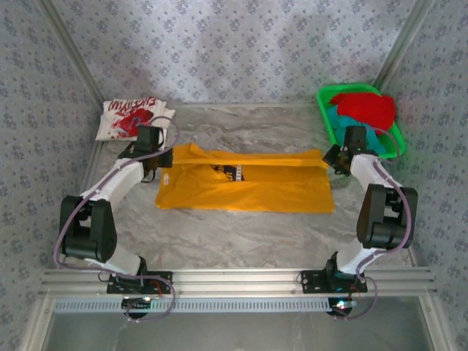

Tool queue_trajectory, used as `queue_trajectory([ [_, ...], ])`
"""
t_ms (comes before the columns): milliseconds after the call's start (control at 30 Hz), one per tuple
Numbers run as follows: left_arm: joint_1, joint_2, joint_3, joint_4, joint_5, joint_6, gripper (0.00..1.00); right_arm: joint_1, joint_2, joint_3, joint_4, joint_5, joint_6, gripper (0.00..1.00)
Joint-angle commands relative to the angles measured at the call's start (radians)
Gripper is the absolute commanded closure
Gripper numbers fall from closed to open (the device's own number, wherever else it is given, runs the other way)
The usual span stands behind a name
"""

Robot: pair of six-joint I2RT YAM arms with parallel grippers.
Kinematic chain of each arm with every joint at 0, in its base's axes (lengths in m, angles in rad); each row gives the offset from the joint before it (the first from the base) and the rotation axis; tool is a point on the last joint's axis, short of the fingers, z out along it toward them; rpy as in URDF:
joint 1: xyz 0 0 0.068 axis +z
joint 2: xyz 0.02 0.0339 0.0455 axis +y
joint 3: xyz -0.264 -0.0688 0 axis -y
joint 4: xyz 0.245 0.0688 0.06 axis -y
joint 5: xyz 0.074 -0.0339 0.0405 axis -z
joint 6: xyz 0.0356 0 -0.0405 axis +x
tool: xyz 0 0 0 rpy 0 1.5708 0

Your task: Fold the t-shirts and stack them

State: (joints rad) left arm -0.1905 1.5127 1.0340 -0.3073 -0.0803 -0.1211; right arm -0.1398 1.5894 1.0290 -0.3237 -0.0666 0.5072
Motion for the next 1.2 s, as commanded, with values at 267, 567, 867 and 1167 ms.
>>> queue_trajectory([
  [267, -0.073, -0.233, -0.118, 0.005, -0.071, -0.092, 0.49, 0.005, -0.243, -0.11, -0.01, 0.061, 0.022, 0.65],
  [567, -0.073, 0.018, 0.157, -0.042, 0.085, 0.015, 0.43, 0.168, -0.054, 0.06, 0.004, -0.013, -0.004, 0.72],
  [867, -0.165, 0.314, 0.376, -0.183, 0.051, -0.008, 0.38, 0.217, 0.06, 0.083, 0.03, -0.044, 0.005, 0.73],
  [1167, -0.219, 0.348, 0.327, -0.139, 0.006, -0.067, 0.64, 0.208, 0.067, 0.062, 0.032, -0.047, -0.006, 0.72],
])
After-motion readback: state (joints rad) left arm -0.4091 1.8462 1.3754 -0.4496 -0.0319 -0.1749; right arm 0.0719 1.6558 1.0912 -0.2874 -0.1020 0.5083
